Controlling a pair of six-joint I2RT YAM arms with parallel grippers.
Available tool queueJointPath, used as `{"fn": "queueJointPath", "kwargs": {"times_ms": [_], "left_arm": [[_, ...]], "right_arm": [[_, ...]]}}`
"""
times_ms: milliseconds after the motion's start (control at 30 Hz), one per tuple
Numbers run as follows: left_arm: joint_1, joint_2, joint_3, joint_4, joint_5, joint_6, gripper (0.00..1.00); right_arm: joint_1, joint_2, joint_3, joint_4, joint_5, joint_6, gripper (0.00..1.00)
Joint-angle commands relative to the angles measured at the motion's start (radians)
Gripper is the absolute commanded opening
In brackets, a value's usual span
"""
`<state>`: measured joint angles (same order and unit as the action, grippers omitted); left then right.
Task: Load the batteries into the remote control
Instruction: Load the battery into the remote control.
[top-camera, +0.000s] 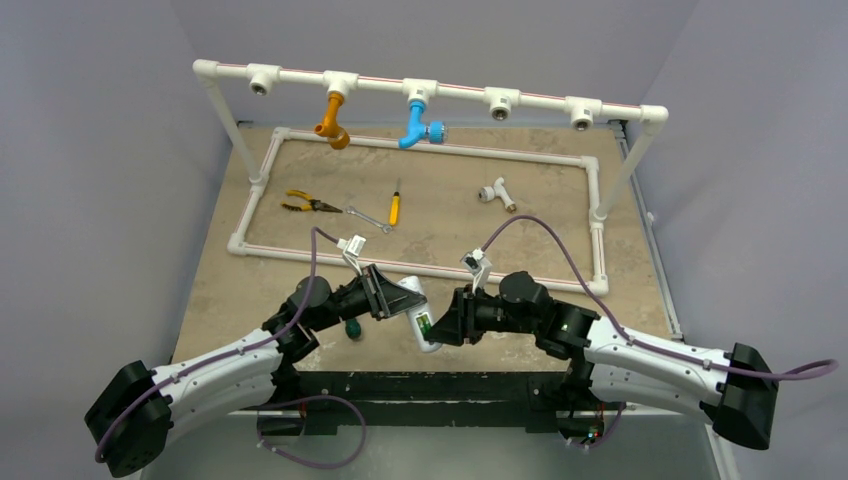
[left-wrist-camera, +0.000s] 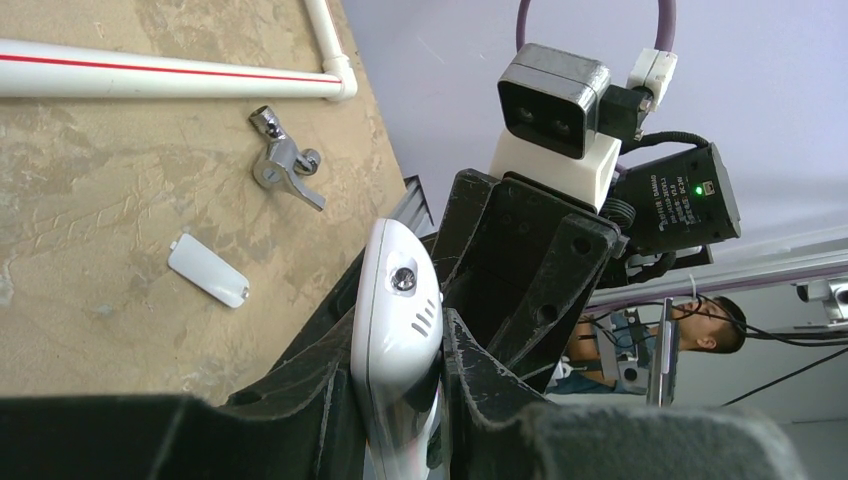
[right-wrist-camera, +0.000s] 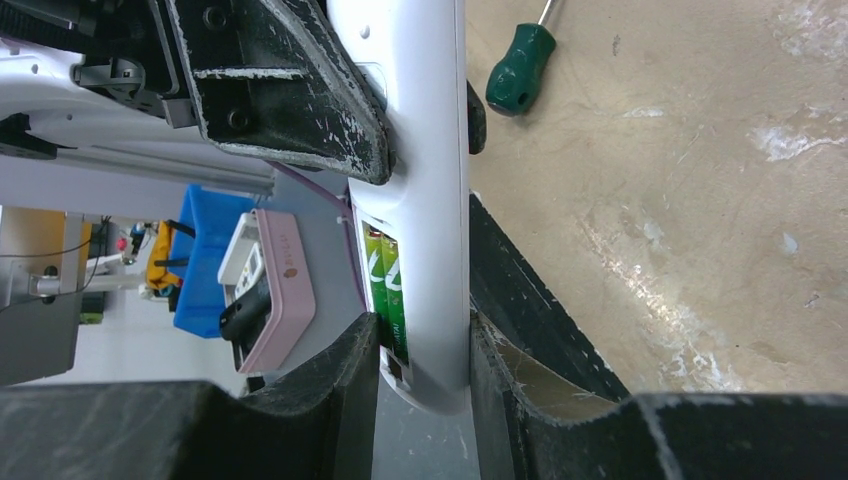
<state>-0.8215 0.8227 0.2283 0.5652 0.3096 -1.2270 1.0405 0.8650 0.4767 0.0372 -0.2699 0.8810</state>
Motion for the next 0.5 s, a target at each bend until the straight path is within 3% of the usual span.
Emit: {"fn": "queueJointPath", "kwargs": {"times_ms": [0,100,333,467], "left_arm": [[-0.007,-0.011,0.051,0.076,0.005,-0.007,0.00],[-0.007,-0.006,0.051,0.076,0.008,-0.006,0.00],[-0.007,-0.002,0.049,0.084,0.010,-0.006,0.00],[-0.007,-0.002,0.049,0.085,0.011,-0.005,0.00]], "right_arm": [[-0.004,0.012,0.026,-0.087,0.098,-0.027,0.00],[-0.005,-0.001,0.026,-0.070,0.084,-0.038,0.00],[-0.005,-0.046,0.020,0.011,0.065,-0.041,0.45],[-0.005,-0.054,0.028,0.072,0.067,-0.022,0.50]]}}
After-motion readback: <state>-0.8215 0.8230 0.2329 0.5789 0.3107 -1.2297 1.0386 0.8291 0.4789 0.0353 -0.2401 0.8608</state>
